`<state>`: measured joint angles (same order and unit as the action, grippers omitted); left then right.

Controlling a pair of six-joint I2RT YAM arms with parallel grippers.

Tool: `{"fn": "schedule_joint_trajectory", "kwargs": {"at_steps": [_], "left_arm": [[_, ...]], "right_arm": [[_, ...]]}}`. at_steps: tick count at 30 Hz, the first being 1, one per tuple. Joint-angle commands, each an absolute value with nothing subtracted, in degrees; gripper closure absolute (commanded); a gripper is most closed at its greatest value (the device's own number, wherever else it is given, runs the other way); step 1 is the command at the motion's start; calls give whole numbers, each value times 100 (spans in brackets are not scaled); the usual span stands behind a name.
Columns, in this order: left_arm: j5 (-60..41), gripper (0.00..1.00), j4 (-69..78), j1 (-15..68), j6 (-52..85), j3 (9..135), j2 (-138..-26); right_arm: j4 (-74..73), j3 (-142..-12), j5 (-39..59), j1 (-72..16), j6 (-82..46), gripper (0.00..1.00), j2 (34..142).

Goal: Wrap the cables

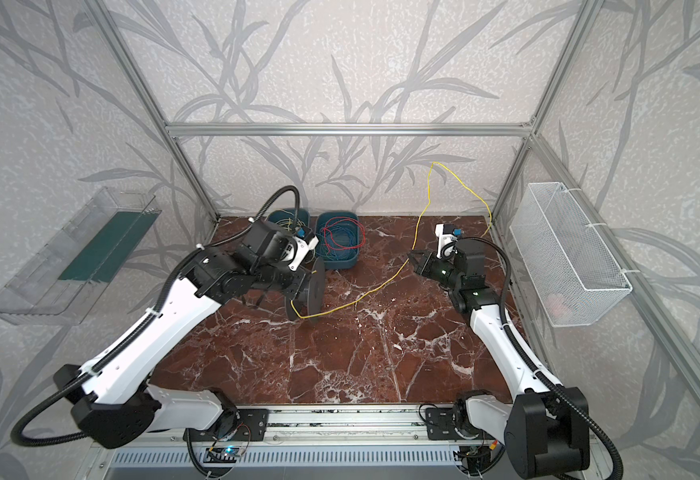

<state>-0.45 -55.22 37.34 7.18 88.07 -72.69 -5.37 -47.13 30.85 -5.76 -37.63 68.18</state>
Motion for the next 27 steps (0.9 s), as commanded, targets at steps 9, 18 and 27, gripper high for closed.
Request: {"fn": "schedule_joint_trajectory", "kwargs": {"at_steps": [9,18,27], "left_arm": [[1887,100,-824,3174,1274,6639,-5102],[1759,100,955,3127,1862,6021,-5063],[1106,100,1104,3144,2056,6540,-5951]], "right_arm": [[-2101,-4747,3419,91,-5592,100,8708],[-3553,-5095,4433,105,-6993,100,9672],[-3165,-5048,4882,105,-6940,55,8882]]}}
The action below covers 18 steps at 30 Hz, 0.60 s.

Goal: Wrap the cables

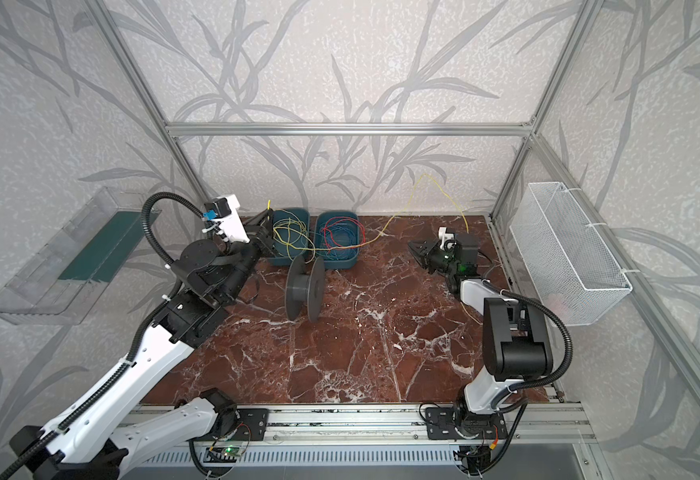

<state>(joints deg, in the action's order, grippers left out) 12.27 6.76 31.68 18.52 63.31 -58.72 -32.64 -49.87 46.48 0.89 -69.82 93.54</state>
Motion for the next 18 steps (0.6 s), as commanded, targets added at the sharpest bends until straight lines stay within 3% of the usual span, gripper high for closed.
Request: {"fn": "schedule_joint_trajectory", "kwargs": {"at_steps": [1,6,9,12,14,18], "left_arm": [[1074,100,1161,3142,2117,6537,-6005],[762,100,1439,3144,2382,6465,-6271],[515,100,1711,3159,2480,6353,-6354],[225,100,2404,3180,2435,5992,-6335],[145,100,3135,3198,2491,5627,-6355],[39,100,3218,3241,2430,5535,-6459]], "right_arm": [[-3111,-4996,4892,105,-6926,53,8737],[-2903,-4776,4935,-36,-6978,48,7987],[-2172,-5007,4783,-564,-6459,45,7466],[-1761,-5122,4290,-1277,-6290,39,7068],[-1964,-5008,3675,-1896,-6473,34,6921],[-2891,-4769,2768,-2734,-6999,26,7089]]}}
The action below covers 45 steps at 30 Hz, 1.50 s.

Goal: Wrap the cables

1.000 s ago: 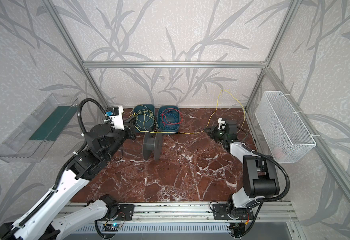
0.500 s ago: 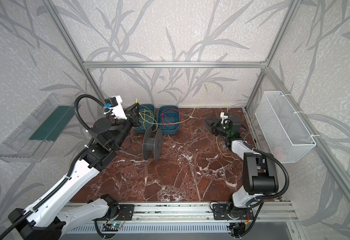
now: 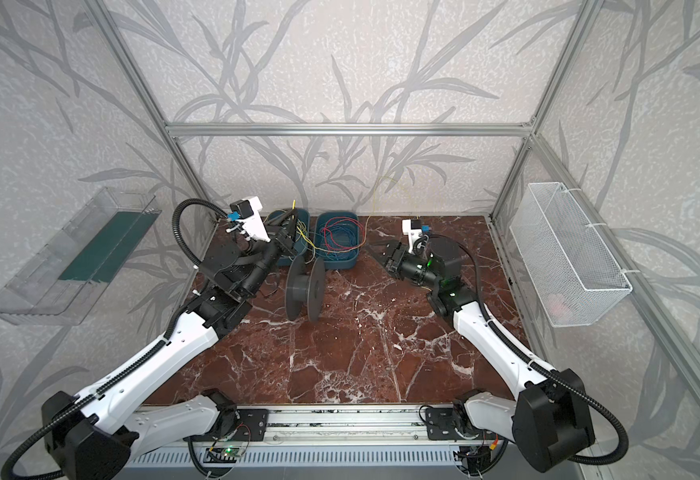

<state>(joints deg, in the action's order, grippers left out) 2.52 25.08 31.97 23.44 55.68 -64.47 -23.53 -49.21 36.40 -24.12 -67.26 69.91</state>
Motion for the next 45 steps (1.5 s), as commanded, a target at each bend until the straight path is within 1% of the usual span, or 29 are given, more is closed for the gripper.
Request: {"fn": "schedule_joint_trajectory", "kwargs": {"at_steps": [1,4,7,9,14,20,21,23,24,25,26,29,36,37,39,42,45], "left_arm": [[17,100,3355,3247,2407,5469,-6484],[-1,100,3951,3264,2290,5202,-6503],[-49,100,4459,3271,2233,4955,-6495],[-107,100,4562,3286,2203,4884,-6497],[-68,100,4985,3360,2112,4662,-6528],[-16,100,5370,3444,1943,4482,-6572],[-22,100,5458,3451,1942,4437,-6582],[-17,100,5511,3456,1938,4349,-6577],[-9,100,5517,3458,1921,4316,-6559],[12,100,5524,3455,1887,4269,-6535],[55,100,5552,3460,1857,4231,-6507],[97,100,5563,3459,1755,4142,-6454],[96,100,5626,3461,1742,3916,-6319],[97,99,5618,3461,1690,3828,-6228],[150,82,5525,3454,1626,3636,-5981],[318,85,5063,3437,1477,3356,-5381],[701,91,3974,3432,1414,3339,-4670]], "right_arm": [[-3231,-4783,2746,-2839,-7051,25,7216],[-3559,-5000,2978,-2943,-7345,25,7628],[-4160,-5030,2867,-3083,-7885,24,7985],[-4560,-5062,2732,-3179,-8241,23,8190],[-4798,-5200,2227,-3525,-8831,21,8551],[-5315,-5428,1855,-3760,-9516,21,9034],[-5347,-5505,1888,-3763,-9529,23,9101],[-5583,-5537,1815,-3779,-9607,38,9214],[-5644,-5535,1802,-3779,-9638,49,9243],[-5664,-5520,1778,-3786,-9669,65,9246],[-5669,-5493,1767,-3784,-9665,78,9231],[-5563,-5437,1799,-3779,-9577,100,9135],[-5529,-5370,1731,-3710,-9504,100,9078],[-5402,-5379,1748,-3656,-9439,100,9056],[-5070,-5378,1761,-3532,-9203,100,8964],[-4394,-5434,1800,-3284,-8714,100,8776],[-3978,-5496,1874,-3130,-8447,100,8701]]}}
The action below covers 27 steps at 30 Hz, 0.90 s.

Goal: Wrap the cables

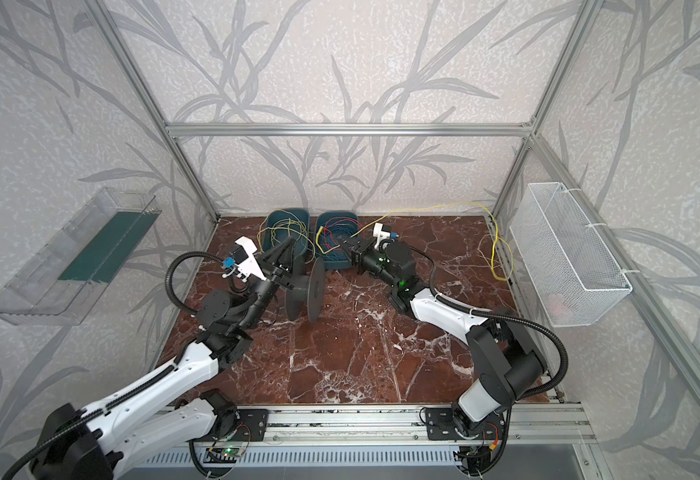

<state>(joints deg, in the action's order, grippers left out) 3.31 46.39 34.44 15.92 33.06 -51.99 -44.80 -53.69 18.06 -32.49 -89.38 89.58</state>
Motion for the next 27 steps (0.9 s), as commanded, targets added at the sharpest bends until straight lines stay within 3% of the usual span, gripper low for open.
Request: {"fn": "schedule_joint_trajectory", "kwargs": {"at_steps": [1,4,9,14,18,27], "left_arm": [[749,93,3729,3432,1331,3327,-4485],[892,93,2655,3420,1063,3655,-4173],[557,70,-435,3411,629,5548,-4685],[-137,56,-2014,3415,1407,6738,-5610],[-949,51,-1588,3439,2346,6439,-5838],[-1362,39,-249,3857,4079,5151,-5608]], "right_arm": [[-3831,-5571,1938,-3114,-8326,100,8701],[-3423,-5808,2201,-3124,-7951,100,8758],[-2126,-6325,2443,-3186,-6665,100,8790],[-1740,-6299,2017,-3390,-5787,100,8530],[-2374,-5950,1804,-3475,-5663,100,8306],[-3026,-5768,1252,-3702,-5361,100,7937]]}}
